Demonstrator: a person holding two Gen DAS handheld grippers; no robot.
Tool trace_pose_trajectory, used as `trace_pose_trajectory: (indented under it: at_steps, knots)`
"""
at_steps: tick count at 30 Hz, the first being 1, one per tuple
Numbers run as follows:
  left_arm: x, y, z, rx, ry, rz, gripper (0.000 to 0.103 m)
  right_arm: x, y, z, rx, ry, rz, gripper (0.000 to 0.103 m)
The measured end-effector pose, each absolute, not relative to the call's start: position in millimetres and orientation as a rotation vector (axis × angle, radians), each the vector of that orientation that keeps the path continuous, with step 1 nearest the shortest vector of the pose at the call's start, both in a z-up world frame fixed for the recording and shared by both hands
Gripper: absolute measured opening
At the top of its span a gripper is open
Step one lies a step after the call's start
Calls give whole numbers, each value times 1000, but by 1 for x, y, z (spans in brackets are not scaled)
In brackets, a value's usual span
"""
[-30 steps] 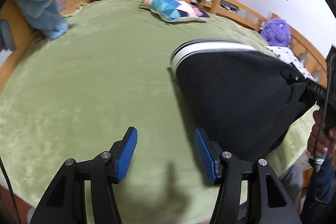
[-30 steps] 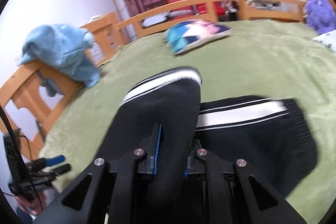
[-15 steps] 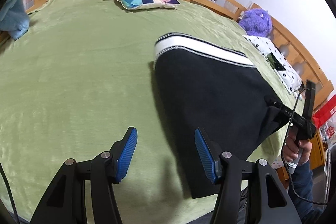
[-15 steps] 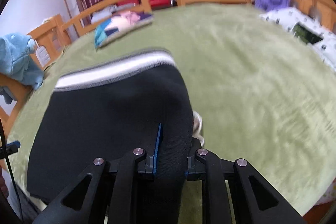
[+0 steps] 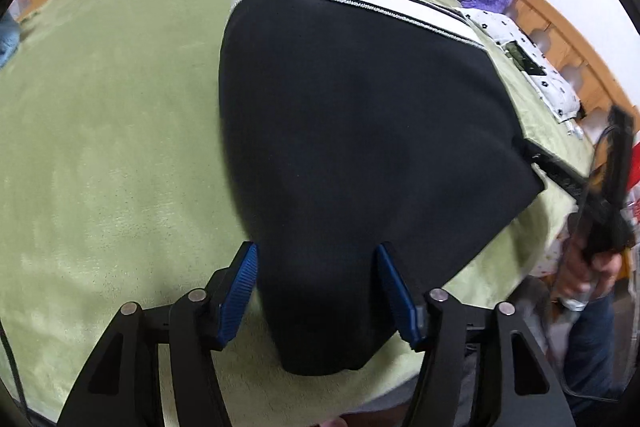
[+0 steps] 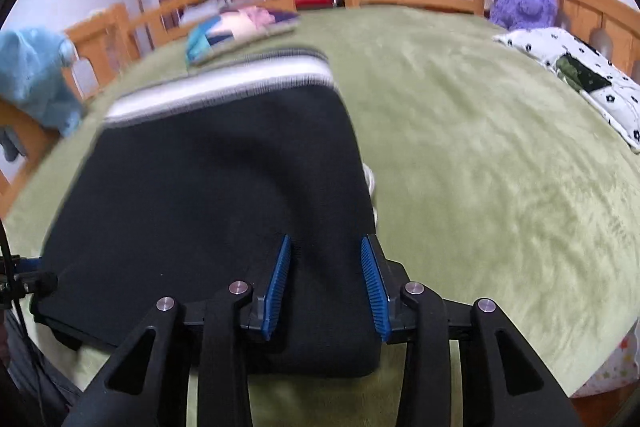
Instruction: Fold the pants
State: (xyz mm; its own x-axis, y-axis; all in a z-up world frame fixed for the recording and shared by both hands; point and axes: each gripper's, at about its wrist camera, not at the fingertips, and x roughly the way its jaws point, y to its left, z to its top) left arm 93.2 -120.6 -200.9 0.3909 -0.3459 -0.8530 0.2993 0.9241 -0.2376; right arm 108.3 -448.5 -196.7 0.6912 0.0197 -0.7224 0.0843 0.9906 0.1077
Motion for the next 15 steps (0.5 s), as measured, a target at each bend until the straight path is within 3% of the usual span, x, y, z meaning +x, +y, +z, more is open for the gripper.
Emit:
trace_pose_trajectory:
  at_steps: [5,7,8,15]
  knots:
    - [106,-112,-177,-70,1032,-416,58,107,-465,-179,164,819,17,40]
    - [117,-108,-172,-74,1013,-402,58,111,-472,-169,202,794,33,56]
    - [124,-107,-170,-79,1010,-393,58,116,-473,-165,205,788,35,57]
    - [173,-110,-181,-149,1008,-371,58,182,-469,-178,194,867,118,61]
